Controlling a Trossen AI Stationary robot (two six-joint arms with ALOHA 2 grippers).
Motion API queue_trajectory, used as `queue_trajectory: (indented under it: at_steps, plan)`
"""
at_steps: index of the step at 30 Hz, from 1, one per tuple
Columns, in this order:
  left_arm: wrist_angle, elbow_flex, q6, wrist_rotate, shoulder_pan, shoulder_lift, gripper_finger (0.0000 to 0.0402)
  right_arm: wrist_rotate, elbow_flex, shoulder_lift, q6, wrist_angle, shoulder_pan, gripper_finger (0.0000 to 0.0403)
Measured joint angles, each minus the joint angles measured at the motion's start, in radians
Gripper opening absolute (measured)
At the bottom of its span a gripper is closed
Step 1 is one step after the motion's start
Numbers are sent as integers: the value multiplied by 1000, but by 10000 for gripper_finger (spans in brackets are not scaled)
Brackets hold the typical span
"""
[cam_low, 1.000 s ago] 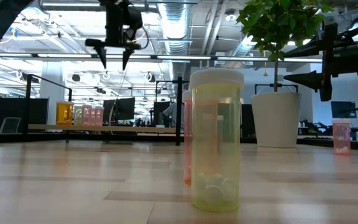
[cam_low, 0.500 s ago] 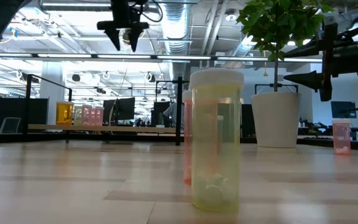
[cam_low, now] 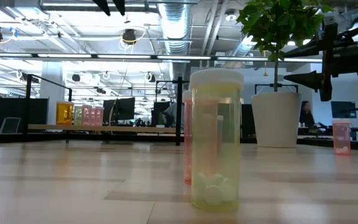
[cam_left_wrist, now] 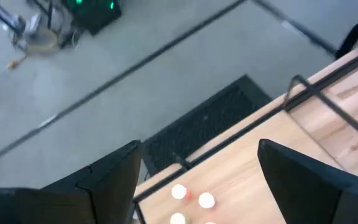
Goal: Pick and place medicine bottles onto shelf by color
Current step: Move the pink pill bottle to the center
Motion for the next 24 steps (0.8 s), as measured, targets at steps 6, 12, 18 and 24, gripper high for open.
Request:
queue_trajectory:
  at_steps: [6, 12, 18, 24]
  plan:
    - [259, -405, -8, -30, -94, -277, 309, 0, 0, 0, 0, 0, 0, 302]
    - [588, -873, -9, 62, -104, -569, 309, 0, 0, 0, 0, 0, 0, 302]
    - [878, -1265, -75, 196, -104, -819, 309, 0, 0, 0, 0, 0, 0, 302]
    - [1089, -1542, -144, 264, -104, -1032, 309, 0, 0, 0, 0, 0, 0, 302]
